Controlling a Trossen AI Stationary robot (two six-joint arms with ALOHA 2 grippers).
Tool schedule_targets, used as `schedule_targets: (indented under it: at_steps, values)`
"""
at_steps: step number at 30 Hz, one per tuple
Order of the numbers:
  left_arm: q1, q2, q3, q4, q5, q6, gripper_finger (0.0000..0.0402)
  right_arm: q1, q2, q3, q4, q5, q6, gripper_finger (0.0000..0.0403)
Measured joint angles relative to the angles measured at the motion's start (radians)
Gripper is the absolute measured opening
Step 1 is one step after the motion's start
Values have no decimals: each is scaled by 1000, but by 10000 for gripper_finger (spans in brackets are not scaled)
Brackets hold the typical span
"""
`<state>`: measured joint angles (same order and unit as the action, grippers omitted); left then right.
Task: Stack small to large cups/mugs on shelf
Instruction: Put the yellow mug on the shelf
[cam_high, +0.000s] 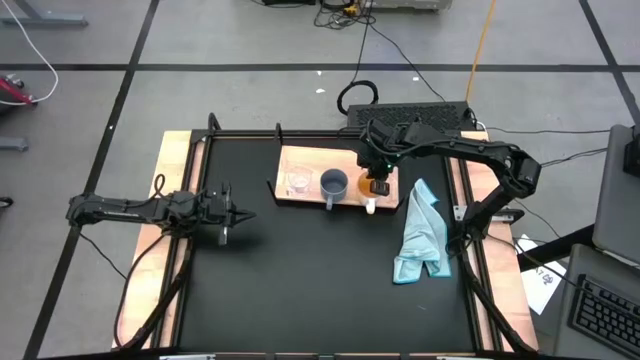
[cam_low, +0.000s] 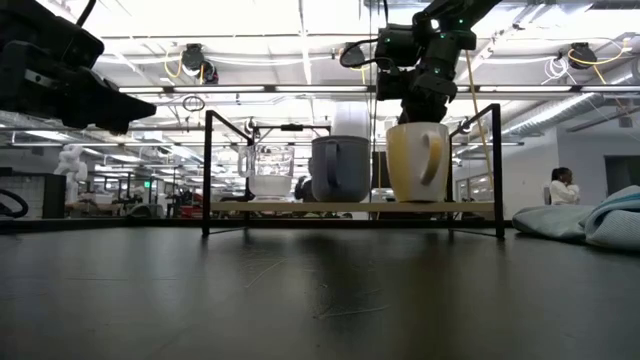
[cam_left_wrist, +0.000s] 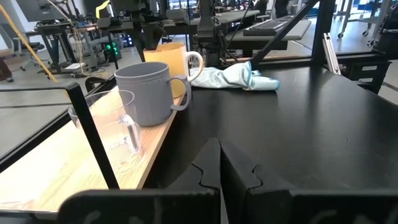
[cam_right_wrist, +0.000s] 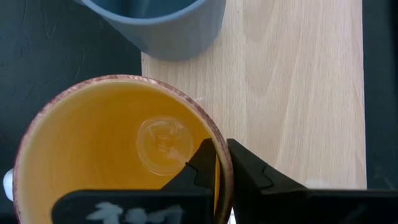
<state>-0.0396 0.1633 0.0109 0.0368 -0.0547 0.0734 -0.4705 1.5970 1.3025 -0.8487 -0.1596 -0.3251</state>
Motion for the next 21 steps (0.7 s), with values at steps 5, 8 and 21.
schedule_targets:
  at_steps: [5, 8, 21]
  values:
    - [0, 0, 0, -3, 0, 0, 1, -1, 1, -1, 8, 2, -4, 10]
    - [0, 0, 0, -3, 0, -4, 1, -1, 1, -1, 10, 5, -8, 10]
    - [0, 0, 0, -3, 0, -4, 1, -10, 2, -2, 11, 28, -1, 11]
